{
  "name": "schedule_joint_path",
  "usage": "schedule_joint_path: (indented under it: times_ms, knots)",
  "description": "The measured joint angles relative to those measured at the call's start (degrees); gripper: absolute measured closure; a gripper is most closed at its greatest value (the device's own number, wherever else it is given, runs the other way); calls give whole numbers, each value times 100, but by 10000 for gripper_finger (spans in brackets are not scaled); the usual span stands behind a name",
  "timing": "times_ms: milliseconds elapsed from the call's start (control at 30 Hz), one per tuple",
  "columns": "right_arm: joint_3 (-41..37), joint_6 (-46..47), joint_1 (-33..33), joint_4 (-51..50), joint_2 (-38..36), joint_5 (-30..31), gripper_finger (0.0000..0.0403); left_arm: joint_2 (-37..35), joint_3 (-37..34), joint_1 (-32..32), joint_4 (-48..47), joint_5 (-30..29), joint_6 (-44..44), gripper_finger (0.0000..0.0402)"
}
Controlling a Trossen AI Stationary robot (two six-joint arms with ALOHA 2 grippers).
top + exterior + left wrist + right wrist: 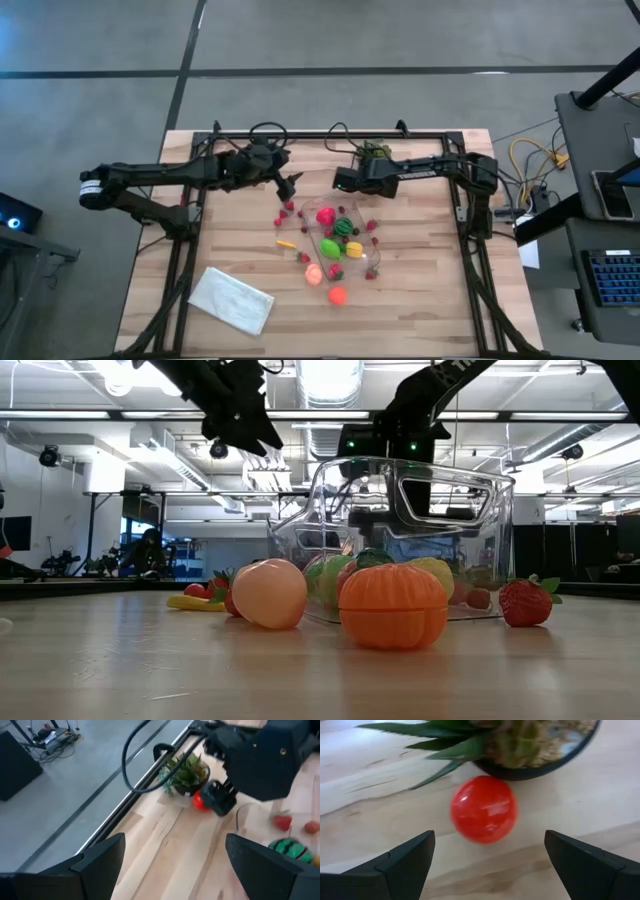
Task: Pick and placing Produce into tupperware
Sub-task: Put the red tomato into the transparent bin
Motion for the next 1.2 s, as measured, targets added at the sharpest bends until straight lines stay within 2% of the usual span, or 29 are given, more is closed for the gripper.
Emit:
schedule_joint_path:
  times_ms: [200,533,867,1200]
  knots:
    - [-31,348,1,-31,-9,47,35,23,-4,146,-176,-262,363,72]
    - [-35,885,11,111,332,144,35,66,-7,556,-154,-255,895,72]
    - [-37,939,-80,228,423,448,35,70,-20,594,-134,-247,1219,72]
    - [-42,885,-162,411,588,265,35,164,-137,636,-118,-201,1554,72]
